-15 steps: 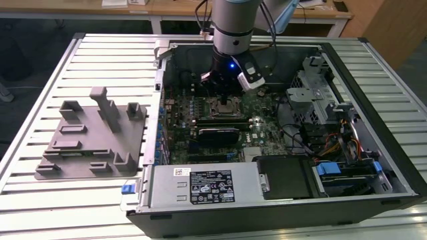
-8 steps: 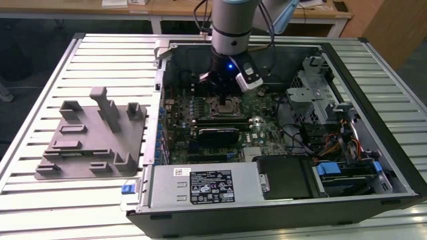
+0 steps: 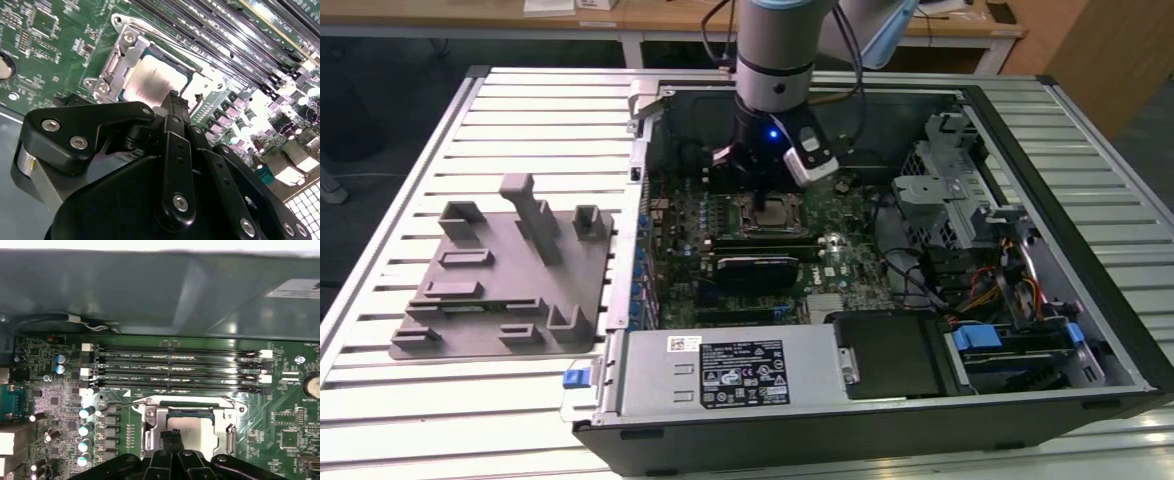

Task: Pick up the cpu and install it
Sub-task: 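Close the cpu cover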

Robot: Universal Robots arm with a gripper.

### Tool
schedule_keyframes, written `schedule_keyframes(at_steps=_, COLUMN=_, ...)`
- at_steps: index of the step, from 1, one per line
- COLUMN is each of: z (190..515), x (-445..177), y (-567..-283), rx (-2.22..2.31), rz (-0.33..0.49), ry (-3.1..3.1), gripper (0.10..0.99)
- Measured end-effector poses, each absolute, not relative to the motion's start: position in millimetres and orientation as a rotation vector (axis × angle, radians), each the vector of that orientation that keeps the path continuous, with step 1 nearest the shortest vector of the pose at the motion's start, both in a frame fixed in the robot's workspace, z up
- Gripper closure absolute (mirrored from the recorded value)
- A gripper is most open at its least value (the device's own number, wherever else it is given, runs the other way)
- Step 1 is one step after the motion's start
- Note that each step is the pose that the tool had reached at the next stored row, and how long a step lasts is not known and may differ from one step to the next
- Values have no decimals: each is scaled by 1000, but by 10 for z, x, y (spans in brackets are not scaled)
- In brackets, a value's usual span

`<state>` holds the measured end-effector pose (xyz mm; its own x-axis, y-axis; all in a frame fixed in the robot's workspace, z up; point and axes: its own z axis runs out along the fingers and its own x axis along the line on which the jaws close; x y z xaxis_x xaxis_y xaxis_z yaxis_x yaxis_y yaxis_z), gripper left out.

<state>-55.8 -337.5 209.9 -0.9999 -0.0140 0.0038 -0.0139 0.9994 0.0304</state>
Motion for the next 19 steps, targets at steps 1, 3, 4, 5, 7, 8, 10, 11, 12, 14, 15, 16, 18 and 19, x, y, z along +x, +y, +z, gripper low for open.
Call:
schedule_keyframes(at_steps=1, z=2095, x=-569, y=-3376, rx=22, rz=-48, ry=-3137, gripper=980)
schedule_keyframes(at_steps=3, z=2083, x=-582, y=-3380, rx=22, rz=-47, ry=-3137, gripper=980)
schedule_keyframes(at_steps=4, z=2077, x=-587, y=-3383, rx=22, rz=-47, ry=-3137, gripper=980)
schedule_keyframes(at_steps=5, z=2072, x=-592, y=-3387, rx=22, rz=-47, ry=-3137, gripper=980)
schedule_keyframes(at_steps=7, z=2064, x=-600, y=-3398, rx=22, rz=-48, ry=-3137, gripper=980)
schedule_keyframes(at_steps=8, z=2060, x=-604, y=-3404, rx=22, rz=-47, ry=-3137, gripper=980)
schedule_keyframes(at_steps=10, z=2052, x=-619, y=-3411, rx=22, rz=-48, ry=-3137, gripper=980)
schedule_keyframes(at_steps=11, z=2047, x=-629, y=-3412, rx=22, rz=-48, ry=-3137, gripper=980)
schedule_keyframes(at_steps=12, z=2042, x=-639, y=-3413, rx=22, rz=-48, ry=-3137, gripper=980)
schedule_keyframes(at_steps=14, z=2027, x=-654, y=-3414, rx=22, rz=-49, ry=-3137, gripper=980)
schedule_keyframes(at_steps=15, z=2021, x=-659, y=-3415, rx=22, rz=-48, ry=-3137, gripper=980)
schedule_keyframes(at_steps=16, z=2014, x=-664, y=-3416, rx=22, rz=-48, ry=-3137, gripper=980)
schedule_keyframes(at_steps=18, z=2000, x=-669, y=-3418, rx=22, rz=-49, ry=-3137, gripper=980)
schedule_keyframes(at_steps=19, z=1997, x=-670, y=-3418, rx=22, rz=-49, ry=-3137, gripper=980)
